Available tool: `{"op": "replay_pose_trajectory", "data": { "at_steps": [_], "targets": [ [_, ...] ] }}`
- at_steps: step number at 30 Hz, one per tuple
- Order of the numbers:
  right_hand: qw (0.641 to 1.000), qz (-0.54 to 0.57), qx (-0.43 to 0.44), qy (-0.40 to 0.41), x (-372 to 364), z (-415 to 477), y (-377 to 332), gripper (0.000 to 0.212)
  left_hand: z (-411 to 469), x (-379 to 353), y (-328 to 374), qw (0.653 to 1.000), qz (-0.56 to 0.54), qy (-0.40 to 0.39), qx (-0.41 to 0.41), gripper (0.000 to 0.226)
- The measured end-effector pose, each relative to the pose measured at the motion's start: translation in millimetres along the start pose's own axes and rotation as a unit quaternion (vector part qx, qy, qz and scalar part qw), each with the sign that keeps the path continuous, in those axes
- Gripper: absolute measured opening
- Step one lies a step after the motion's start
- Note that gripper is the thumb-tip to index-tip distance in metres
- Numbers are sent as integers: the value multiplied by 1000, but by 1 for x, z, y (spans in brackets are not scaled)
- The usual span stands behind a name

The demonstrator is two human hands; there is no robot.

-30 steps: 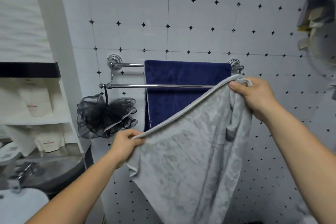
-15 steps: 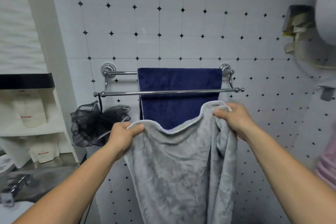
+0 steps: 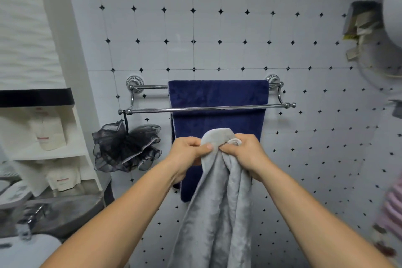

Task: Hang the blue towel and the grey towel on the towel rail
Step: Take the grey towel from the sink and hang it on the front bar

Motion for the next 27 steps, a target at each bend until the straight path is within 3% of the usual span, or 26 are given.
{"op": "replay_pose_trajectory", "data": {
  "at_steps": [3, 7, 11, 13, 18, 23, 25, 27],
  "targets": [
    [1000, -14, -6, -5, -4, -2, 4, 25, -2, 15, -1, 996, -70, 44, 31, 10],
    [995, 32, -74, 51, 11, 1, 28, 9, -7, 29, 1, 992, -45, 107, 40, 13],
    [943, 185, -225, 161, 47, -4, 70, 24, -11, 40, -5, 986, -12, 160, 44, 11],
    [928, 226, -242, 170, 44, -8, 72, 16, -13, 27, -8, 989, -3, 141, 34, 12],
    [957, 200, -196, 77, -8, -20, 40, 15, -25, -23, -7, 996, 56, 60, -46, 16],
    [991, 81, -70, 74, -3, -25, 8, 28, -32, -20, 1, 989, 81, 69, -98, 13],
    [994, 81, -61, 49, -4, -27, 3, 23, -33, -17, 4, 989, 88, 67, -101, 14],
    [995, 81, -58, 13, -9, -31, -1, 32, -34, -12, 6, 990, 77, 68, -99, 14]
  ]
}}
Point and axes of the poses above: each hand's wrist, its own z-axis towards the middle knuckle, its own x-axis out of the back of the hand, y = z × x, the point moved 10 cm from there along z, towards the middle knuckle, and after that the axes turned 5 degrees about y, right-handed, at the moved point
